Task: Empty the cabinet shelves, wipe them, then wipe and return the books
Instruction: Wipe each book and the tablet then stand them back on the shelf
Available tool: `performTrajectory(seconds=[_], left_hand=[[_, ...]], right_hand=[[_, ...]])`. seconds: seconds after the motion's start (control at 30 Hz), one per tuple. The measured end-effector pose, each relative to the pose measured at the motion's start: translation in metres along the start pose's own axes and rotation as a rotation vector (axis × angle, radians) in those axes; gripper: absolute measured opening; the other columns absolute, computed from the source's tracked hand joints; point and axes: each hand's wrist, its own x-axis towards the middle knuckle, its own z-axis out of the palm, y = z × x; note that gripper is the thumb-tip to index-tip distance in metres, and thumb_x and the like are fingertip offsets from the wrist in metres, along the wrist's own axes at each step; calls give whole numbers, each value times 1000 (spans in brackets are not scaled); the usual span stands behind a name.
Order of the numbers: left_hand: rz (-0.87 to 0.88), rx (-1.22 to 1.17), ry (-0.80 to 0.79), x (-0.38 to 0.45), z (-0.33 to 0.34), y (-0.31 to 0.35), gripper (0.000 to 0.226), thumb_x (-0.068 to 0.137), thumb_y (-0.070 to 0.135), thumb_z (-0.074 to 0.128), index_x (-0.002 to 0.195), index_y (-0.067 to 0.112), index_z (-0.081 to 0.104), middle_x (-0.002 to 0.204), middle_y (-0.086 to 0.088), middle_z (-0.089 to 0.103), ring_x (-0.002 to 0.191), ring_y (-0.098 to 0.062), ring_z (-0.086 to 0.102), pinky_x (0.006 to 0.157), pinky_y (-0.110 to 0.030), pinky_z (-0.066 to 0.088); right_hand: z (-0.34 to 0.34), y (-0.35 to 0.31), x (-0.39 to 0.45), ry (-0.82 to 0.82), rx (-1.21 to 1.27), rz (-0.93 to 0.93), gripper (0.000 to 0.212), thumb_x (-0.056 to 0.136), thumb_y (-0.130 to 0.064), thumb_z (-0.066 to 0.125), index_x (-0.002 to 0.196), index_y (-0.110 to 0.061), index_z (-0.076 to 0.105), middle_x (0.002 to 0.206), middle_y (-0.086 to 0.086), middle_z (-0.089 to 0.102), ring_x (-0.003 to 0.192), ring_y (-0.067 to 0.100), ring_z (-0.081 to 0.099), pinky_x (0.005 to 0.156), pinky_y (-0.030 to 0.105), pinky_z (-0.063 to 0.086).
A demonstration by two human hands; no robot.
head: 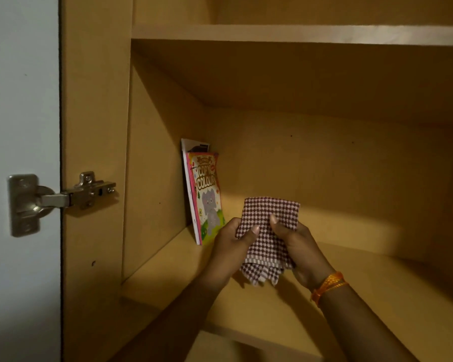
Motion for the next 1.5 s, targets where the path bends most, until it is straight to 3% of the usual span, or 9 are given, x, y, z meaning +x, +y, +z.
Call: performTrajectory(seconds=[0.33, 0.57, 0.8, 0.9, 1.0, 1.1, 1.17, 1.33, 1.5], left_hand=[[16, -46, -114, -65, 28, 16, 34, 86, 62, 47, 99, 34, 61, 104, 4, 73, 97, -18, 70, 86, -58, 56], [51, -135, -225, -136, 36, 35, 28, 91, 57, 54, 95, 30, 60, 96, 4, 72, 92, -20, 70, 82, -57, 57], [141, -133, -377, -215, 46, 54, 11, 98, 40, 63, 104, 31, 64, 99, 16, 72, 92, -2, 69, 80, -41, 60], [69, -206, -473, -245, 59, 55, 21, 91, 49, 65, 112, 45, 61, 107, 17, 72, 98, -2, 69, 83, -43, 61], [29, -276, -568, -273, 70, 60, 37, 98, 40, 62, 121, 65, 47, 128, 14, 65, 115, -7, 64, 91, -41, 59], [50, -332, -632, -310, 80, 69, 40, 102, 27, 58, 127, 55, 45, 133, 9, 61, 117, -6, 62, 93, -35, 57], [73, -322, -655, -341, 87, 76, 32, 101, 25, 58, 116, 52, 49, 123, 10, 64, 110, -6, 64, 89, -35, 57], [85, -286, -773, -426, 105, 91, 15, 101, 22, 58, 97, 36, 54, 98, 14, 63, 89, 4, 61, 70, -15, 48], [76, -329, -975, -511, 116, 99, 17, 99, 32, 59, 111, 44, 59, 114, 32, 63, 109, 4, 61, 85, -18, 53]], right_hand=[[3, 2, -121, 339, 46, 20, 40, 101, -43, 47, 117, -13, 69, 110, 8, 76, 99, 27, 74, 91, 51, 56], [20, 0, -199, 552, 76, 60, 34, 99, -39, 54, 114, -14, 70, 107, 10, 76, 97, 31, 74, 88, 51, 57], [15, -9, -300, 703, -39, -10, 31, 95, -32, 56, 117, -14, 69, 110, 11, 75, 98, 34, 73, 82, 55, 58], [14, -19, -346, 770, -91, -81, 26, 96, -23, 57, 116, -11, 69, 108, 10, 75, 96, 29, 74, 69, 41, 60], [11, -24, -381, 858, -157, -101, 24, 93, -19, 61, 113, -10, 70, 109, 11, 75, 102, 31, 72, 74, 42, 60], [11, -29, -422, 928, -165, -95, 24, 93, -18, 63, 114, -6, 68, 109, 14, 75, 102, 33, 72, 80, 49, 60], [15, -34, -457, 992, -149, -87, 27, 90, -16, 63, 115, -5, 66, 109, 13, 75, 100, 32, 72, 75, 44, 60], [31, -41, -548, 1147, -119, -60, 27, 92, -11, 60, 120, -12, 64, 112, 9, 74, 101, 29, 71, 80, 44, 59], [48, -44, -635, 1398, -129, -135, 20, 94, -8, 62, 114, -8, 61, 107, 10, 74, 96, 28, 72, 74, 43, 60]])
